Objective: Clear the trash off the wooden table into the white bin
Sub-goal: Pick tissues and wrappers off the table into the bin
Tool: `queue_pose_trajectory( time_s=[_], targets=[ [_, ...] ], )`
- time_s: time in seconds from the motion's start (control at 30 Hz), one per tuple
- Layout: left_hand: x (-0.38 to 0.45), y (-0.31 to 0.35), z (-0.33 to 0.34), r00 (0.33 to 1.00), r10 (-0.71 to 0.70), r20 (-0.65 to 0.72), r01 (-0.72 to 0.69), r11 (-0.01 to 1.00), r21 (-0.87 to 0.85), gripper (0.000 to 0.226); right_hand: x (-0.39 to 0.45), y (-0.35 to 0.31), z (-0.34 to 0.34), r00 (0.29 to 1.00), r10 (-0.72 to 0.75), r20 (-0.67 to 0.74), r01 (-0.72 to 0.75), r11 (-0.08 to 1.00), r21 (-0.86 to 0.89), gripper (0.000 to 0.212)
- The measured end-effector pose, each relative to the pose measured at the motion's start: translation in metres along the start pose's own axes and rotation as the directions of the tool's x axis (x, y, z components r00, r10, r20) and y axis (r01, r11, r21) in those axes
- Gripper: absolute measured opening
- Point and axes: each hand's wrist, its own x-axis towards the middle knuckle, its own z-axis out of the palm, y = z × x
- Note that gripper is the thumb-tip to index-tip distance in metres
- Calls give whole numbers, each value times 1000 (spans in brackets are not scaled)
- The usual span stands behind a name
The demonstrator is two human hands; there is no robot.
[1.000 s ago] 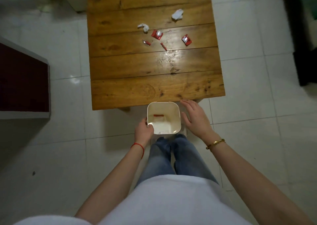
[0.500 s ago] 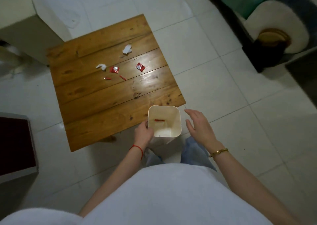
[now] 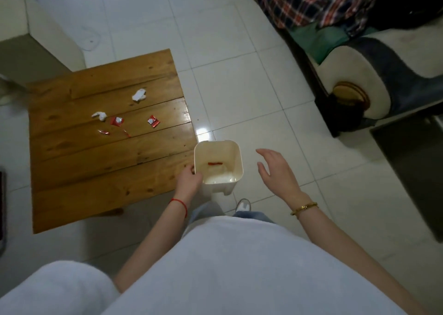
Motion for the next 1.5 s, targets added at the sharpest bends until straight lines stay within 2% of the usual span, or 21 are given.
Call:
queue_pose_trajectory(
  time_s=[0.27,0.47,0.7,0.9,1.13,1.33,1.5],
  targets=[
    [42,75,26,996,-75,-54,67,988,-140,35,86,40,-41,998,-62,15,62,998,21,37],
    [93,115,27,986,-125,-111,92,961,-262,34,185,49,-50,983,-161,89,161,987,6,37],
    [165,158,4,950,-264,-168,179,897,-404,41,325,30,-57,936,-277,219,288,957,-21,37],
    [210,190,-21,916,-333,-223,191,852,-487,39,425,-7,-55,870,-370,327,394,919,-7,38],
    [241,205,-32,851,-464,-244,251,770,-587,38,511,-57,-35,710,-502,493,580,814,-7,38],
    [262,207,-26,728,-635,-258,303,636,-709,34,569,-95,-9,490,-602,630,744,666,58,37],
    [281,211,-10,606,-764,-220,281,464,-840,31,609,-120,22,310,-654,690,838,531,126,37]
  ],
)
